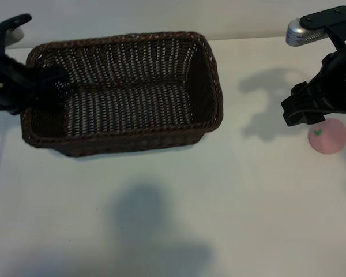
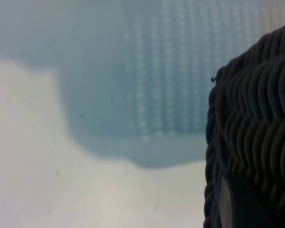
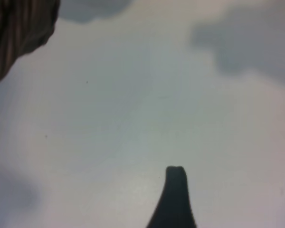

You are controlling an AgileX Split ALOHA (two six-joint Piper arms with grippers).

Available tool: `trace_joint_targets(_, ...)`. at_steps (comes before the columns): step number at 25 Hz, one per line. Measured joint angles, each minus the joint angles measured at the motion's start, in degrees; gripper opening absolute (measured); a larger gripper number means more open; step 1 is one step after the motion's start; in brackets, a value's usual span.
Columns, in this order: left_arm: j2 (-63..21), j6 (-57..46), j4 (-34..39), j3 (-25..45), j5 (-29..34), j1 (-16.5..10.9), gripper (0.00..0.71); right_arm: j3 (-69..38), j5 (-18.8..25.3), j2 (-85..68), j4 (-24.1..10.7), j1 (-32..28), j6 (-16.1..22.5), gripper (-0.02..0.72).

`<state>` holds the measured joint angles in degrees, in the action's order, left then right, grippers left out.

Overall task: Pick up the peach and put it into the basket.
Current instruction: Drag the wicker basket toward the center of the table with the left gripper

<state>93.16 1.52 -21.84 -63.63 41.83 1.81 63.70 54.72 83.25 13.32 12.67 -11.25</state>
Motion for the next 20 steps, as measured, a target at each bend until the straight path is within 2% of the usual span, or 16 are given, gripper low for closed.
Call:
trace_joint_targets(10,10.49,-3.10,0.10,-8.39,-1.57,7.91,0.162,0.00,0.00,0.00,0.00,0.00,0.00,0.595)
trace_joint_targets(20,18.29,-5.79,-0.07,-14.49,-3.94,12.41,0.162,0.00,0.05,0.00,0.00,0.00,0.00,0.595)
